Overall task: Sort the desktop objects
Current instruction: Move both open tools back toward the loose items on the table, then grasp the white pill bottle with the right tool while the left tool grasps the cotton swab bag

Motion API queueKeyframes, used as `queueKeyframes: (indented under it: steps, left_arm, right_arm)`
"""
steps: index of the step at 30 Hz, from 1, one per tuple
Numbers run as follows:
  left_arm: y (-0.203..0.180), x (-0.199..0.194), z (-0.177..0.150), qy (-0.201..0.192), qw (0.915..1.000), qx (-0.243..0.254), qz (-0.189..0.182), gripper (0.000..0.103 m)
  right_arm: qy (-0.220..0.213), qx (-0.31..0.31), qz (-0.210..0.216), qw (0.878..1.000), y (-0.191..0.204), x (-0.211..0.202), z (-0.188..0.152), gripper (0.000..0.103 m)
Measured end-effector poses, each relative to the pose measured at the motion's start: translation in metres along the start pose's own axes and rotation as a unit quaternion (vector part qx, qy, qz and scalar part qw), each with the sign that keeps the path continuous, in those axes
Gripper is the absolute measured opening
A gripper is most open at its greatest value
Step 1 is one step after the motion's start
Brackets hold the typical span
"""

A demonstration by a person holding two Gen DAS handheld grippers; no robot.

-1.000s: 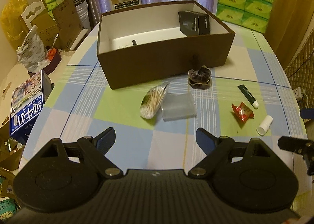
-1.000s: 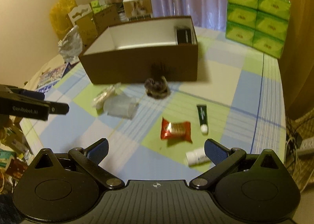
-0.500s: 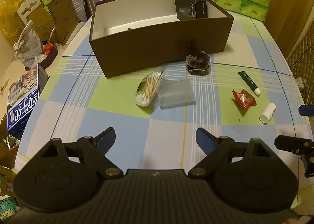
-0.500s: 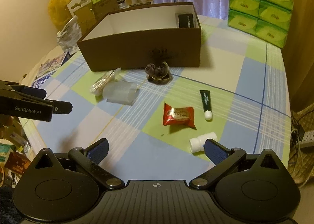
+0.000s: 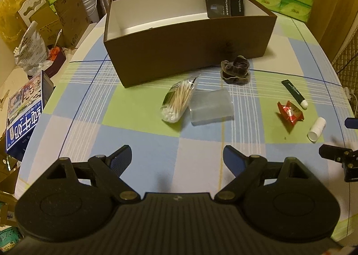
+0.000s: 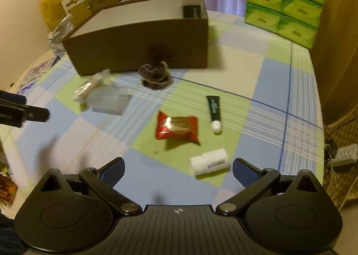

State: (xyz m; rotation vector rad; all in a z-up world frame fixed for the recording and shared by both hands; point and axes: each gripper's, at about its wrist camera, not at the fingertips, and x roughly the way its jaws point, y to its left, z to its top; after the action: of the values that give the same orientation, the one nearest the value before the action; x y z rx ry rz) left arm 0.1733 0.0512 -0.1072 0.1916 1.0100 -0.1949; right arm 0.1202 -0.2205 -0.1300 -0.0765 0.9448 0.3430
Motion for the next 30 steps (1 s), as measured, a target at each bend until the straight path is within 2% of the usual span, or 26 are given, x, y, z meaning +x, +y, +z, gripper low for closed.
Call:
queueKeyframes:
  steps: [1,5,13,15,16,22,27,29,30]
  left_arm:
    - [0.003,0.002,0.001,0.0,1.0,-0.002,-0.001,0.086]
    - [0.012,0.015,0.003,0.004,1.0,-0.004,0.005,0.086]
    - [0.028,0.038,0.006,0.016,0.9998,-0.008,0.01,0.084]
    - [0.031,0.043,0.008,0.017,0.9998,-0.006,0.007,0.083]
    - [0.031,0.045,0.009,0.019,0.9998,-0.005,0.006,0.083]
    - [0.034,0.059,0.017,0.02,0.9997,0.01,-0.005,0.08]
    - [0.03,0.076,0.029,0.013,0.9983,0.055,-0.015,0.078]
    - [0.029,0.084,0.035,0.013,0.9964,0.082,-0.014,0.068]
    - [0.029,0.088,0.037,0.013,0.9955,0.093,-0.014,0.066]
  right_arm:
    - [-0.001,-0.005,-0.003,1.0,-0.002,0.004,-0.001,0.099]
    - [0.005,-0.025,-0.017,1.0,-0.009,0.021,-0.004,0.078]
    - [0.014,-0.027,-0.028,0.999,-0.023,0.047,-0.003,0.067]
    - [0.021,-0.032,-0.028,0.999,-0.023,0.052,-0.003,0.056]
    - [0.026,-0.033,-0.03,0.999,-0.024,0.055,-0.003,0.047]
    - [0.03,0.005,-0.047,0.998,-0.033,0.057,0.0,0.046]
    - [0.034,0.029,-0.06,0.997,-0.041,0.057,0.005,0.046]
    - [0.034,0.038,-0.063,0.997,-0.044,0.057,0.006,0.046]
    - [0.033,0.043,-0.064,0.996,-0.046,0.056,0.005,0.046]
